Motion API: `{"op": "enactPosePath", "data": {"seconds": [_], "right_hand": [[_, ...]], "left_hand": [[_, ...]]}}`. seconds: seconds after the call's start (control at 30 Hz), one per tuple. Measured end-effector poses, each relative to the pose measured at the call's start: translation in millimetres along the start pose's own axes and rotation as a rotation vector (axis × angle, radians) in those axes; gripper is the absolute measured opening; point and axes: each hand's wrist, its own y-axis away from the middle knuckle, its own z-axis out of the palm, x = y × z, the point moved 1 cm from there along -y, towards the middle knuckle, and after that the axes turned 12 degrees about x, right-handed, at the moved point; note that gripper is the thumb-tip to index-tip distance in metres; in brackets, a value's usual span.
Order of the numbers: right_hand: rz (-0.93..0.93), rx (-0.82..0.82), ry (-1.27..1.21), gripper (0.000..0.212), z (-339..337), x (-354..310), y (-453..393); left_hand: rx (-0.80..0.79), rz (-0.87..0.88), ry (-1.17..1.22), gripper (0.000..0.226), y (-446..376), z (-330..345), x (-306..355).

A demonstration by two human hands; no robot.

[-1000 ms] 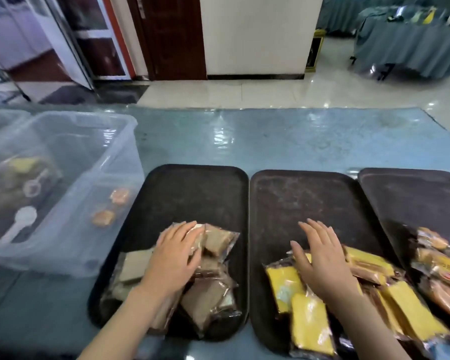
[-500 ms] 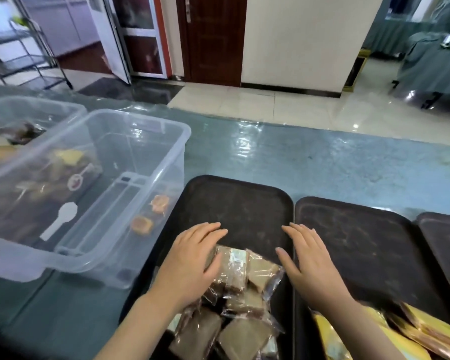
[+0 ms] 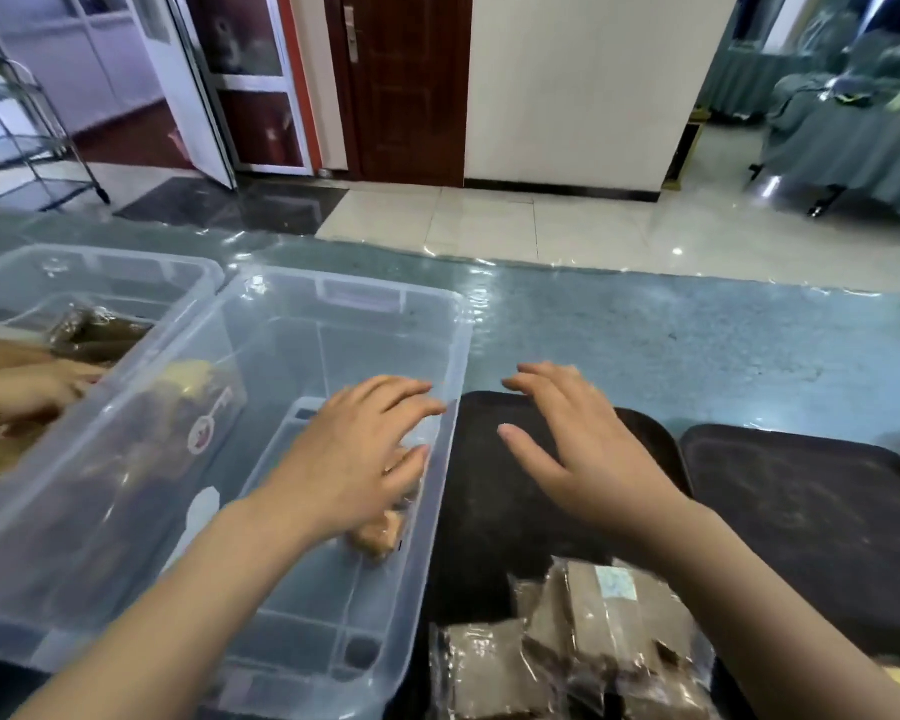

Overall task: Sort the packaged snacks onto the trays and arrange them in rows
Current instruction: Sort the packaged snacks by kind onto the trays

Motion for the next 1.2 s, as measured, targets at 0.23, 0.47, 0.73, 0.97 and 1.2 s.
{"op": "enactPosePath", "data": {"seconds": [0.23, 0.47, 0.73, 0.97, 1.2], "right_hand": [[-0.075, -0.333, 0.271, 0.056, 95, -54, -112], [0.120, -0.960, 0.640, 0.024, 204, -61, -161], [-0.086, -1.152, 0.841, 0.051, 243, -47, -145], [-0.204, -1.199, 0.856, 0.038, 246, -49, -141], [-0.312, -1.272, 0.871, 0.061, 257, -53, -135]], "left_hand": [[-0.451, -0.110, -0.152, 0.055, -23, 34, -95], [-0.820, -0.288, -0.055, 0.078, 12, 104, -141], [-0.929, -0.331, 0.042, 0.074, 39, 127, -143], [-0.950, -0.296, -0.024, 0.063, 48, 128, -139], [-1.072, -0.315, -0.012, 0.051, 46, 129, -144]]}}
